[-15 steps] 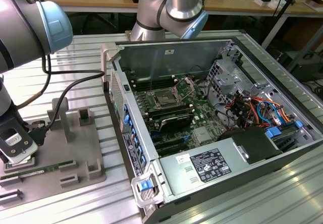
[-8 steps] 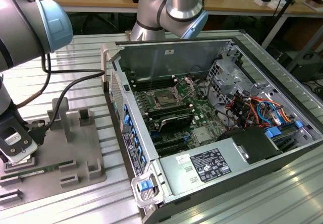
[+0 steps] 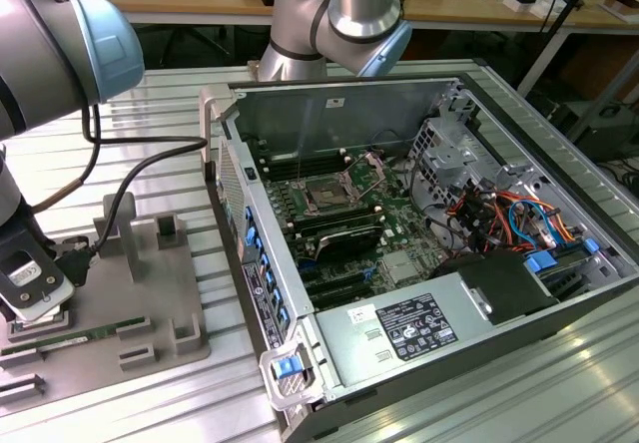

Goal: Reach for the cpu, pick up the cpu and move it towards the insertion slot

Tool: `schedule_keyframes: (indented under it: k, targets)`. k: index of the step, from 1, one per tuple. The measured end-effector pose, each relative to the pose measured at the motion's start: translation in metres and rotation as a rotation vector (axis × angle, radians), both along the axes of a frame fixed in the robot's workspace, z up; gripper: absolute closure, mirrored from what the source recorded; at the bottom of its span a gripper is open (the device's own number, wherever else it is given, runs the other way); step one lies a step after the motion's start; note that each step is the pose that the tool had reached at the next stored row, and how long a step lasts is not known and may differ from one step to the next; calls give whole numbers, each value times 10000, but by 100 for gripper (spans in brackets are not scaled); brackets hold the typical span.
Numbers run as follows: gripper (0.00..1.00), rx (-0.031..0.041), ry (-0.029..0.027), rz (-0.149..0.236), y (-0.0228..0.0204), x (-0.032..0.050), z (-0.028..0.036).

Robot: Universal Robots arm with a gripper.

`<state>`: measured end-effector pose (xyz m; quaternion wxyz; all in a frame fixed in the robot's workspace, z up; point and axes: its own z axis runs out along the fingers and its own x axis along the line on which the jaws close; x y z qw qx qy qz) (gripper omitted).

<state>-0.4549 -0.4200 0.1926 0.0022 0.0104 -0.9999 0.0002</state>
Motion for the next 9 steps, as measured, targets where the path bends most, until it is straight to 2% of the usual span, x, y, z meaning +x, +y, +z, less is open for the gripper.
schedule_keyframes:
  k: [9]
  targets:
    - [45,0,-2,0,0,0,22]
